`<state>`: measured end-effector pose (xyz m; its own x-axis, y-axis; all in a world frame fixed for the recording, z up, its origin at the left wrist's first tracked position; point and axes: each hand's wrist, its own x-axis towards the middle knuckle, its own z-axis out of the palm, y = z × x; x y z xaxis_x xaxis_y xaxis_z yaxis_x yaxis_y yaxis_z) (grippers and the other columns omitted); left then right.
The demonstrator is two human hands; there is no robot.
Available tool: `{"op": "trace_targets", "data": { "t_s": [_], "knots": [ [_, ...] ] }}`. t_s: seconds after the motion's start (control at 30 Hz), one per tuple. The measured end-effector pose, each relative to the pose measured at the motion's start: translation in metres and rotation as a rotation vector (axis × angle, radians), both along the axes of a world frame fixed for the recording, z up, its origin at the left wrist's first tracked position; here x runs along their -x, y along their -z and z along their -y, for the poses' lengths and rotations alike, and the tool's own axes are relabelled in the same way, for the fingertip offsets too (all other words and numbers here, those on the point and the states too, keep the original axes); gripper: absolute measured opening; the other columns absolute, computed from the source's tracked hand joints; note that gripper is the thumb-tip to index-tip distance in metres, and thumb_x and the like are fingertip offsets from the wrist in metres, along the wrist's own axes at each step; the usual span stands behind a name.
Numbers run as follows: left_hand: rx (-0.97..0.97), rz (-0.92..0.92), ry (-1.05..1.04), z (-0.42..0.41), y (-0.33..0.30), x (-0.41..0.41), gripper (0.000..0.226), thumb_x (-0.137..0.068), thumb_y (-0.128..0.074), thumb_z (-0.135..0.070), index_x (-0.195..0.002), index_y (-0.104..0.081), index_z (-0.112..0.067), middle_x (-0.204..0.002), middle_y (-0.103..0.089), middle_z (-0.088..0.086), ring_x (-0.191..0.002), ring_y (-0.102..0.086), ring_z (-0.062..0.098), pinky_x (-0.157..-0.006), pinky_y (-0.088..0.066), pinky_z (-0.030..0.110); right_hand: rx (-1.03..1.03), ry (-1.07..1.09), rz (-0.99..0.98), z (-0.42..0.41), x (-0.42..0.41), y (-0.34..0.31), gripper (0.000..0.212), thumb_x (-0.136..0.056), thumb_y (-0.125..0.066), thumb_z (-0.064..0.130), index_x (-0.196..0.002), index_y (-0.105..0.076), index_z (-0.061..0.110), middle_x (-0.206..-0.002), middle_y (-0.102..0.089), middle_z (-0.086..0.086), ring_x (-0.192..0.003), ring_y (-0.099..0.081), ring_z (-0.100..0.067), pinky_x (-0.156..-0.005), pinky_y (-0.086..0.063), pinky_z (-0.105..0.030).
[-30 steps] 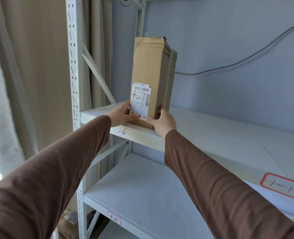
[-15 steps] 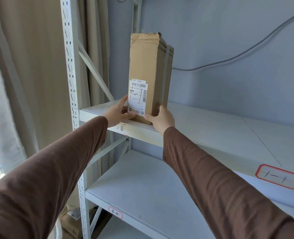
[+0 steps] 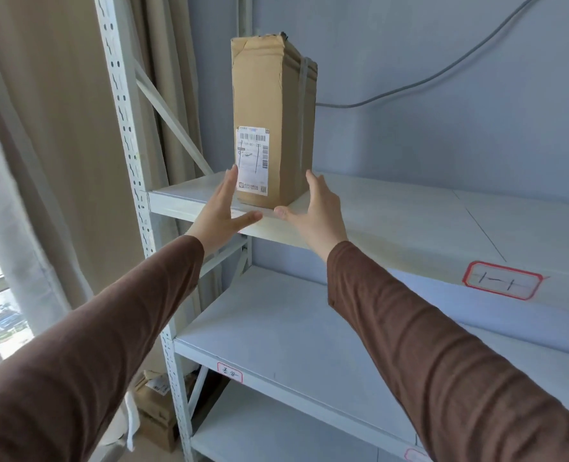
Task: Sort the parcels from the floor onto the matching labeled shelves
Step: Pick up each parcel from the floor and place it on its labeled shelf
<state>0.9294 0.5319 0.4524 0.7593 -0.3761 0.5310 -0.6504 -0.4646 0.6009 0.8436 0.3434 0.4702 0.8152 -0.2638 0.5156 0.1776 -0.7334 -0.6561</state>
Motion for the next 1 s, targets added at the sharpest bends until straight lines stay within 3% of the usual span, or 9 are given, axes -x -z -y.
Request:
{"op": "trace_targets", "data": {
  "t_s": [0.27,0.33,0.7,1.0],
  "knots": [
    [0.008,0.048,0.028,0.046,0.038,0.123,0.093,-0.092,-0.074,-0.037,-0.164,-0.016,-0.027,-0.169,-0.020,-0.007,-0.154,-0.018,0.006,-0.122,-0.016,0.025,0.169,-0.009,0.171,0.052,0.138,0.046,0.091,-0.088,-0.079,0.037,-0.160,-0.027,0.014,-0.168,-0.022,-0.013,-0.153,-0.018,-0.031,-0.123,-0.022,-0.039],
    [-0.017,0.047,0.025,0.064,0.055,0.157,0.091,-0.090,-0.077,-0.037,-0.162,-0.021,-0.027,-0.168,-0.024,-0.006,-0.153,-0.023,0.008,-0.123,-0.019,0.027,0.215,-0.002,0.166,0.075,0.177,0.063,0.090,-0.087,-0.080,0.036,-0.159,-0.030,0.014,-0.167,-0.025,-0.013,-0.152,-0.022,-0.031,-0.124,-0.025,-0.041],
    [-0.273,-0.011,0.094,0.154,0.157,0.358,0.084,-0.086,-0.081,-0.034,-0.156,-0.035,-0.020,-0.158,-0.037,0.004,-0.141,-0.040,0.023,-0.117,-0.035,0.039,0.313,0.083,-0.135,0.165,0.384,0.168,0.086,-0.084,-0.082,0.037,-0.156,-0.039,0.019,-0.163,-0.030,-0.012,-0.147,-0.027,-0.034,-0.117,-0.034,-0.049],
    [-0.310,-0.087,0.167,0.163,0.208,0.491,0.085,-0.086,-0.081,-0.032,-0.156,-0.035,-0.019,-0.159,-0.035,0.004,-0.145,-0.036,0.021,-0.121,-0.030,0.038,0.266,0.163,-0.295,0.181,0.526,0.239,0.086,-0.085,-0.082,0.035,-0.157,-0.036,0.020,-0.163,-0.026,-0.012,-0.148,-0.023,-0.035,-0.117,-0.031,-0.048]
  ]
}}
